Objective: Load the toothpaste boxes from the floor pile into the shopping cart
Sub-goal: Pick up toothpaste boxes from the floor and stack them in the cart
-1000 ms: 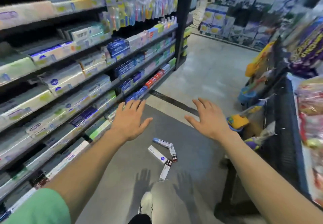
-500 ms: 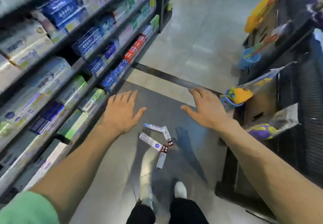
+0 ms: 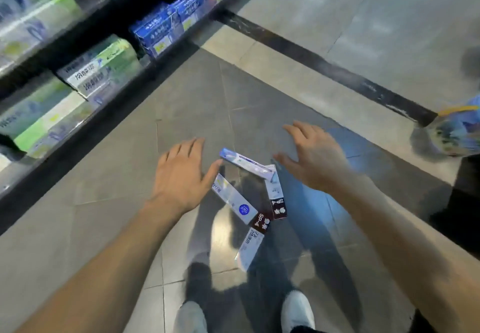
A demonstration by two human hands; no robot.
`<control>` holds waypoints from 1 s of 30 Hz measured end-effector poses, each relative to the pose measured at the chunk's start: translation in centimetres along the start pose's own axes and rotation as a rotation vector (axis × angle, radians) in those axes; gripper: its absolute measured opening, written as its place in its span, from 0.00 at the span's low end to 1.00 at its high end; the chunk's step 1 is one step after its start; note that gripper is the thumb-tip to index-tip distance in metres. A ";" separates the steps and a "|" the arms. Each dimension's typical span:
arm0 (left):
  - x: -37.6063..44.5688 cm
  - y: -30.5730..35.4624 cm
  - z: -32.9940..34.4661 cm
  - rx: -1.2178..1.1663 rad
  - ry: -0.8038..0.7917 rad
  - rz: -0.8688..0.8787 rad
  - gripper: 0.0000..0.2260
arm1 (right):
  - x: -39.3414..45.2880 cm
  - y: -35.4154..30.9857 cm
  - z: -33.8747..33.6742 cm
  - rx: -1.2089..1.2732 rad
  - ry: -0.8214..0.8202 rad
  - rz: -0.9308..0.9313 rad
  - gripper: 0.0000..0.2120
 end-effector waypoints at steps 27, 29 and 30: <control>10.9 -8.6 22.2 -0.064 -0.032 0.053 0.34 | 16.2 0.5 27.3 -0.042 -0.221 -0.015 0.32; 10.6 -9.1 22.5 -0.065 -0.024 0.015 0.30 | 16.3 0.4 27.9 -0.040 -0.210 0.014 0.28; 10.4 -9.2 22.6 -0.067 -0.023 0.005 0.28 | 16.4 0.5 28.1 -0.027 -0.201 0.033 0.26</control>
Point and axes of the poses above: each hand's wrist, its own x-axis towards the middle knuckle, its own z-axis out of the palm, y = z × x, the point moved 4 cm from there along x, towards the middle knuckle, and after that the axes turned 7 degrees about -y, right-handed, at the moved point
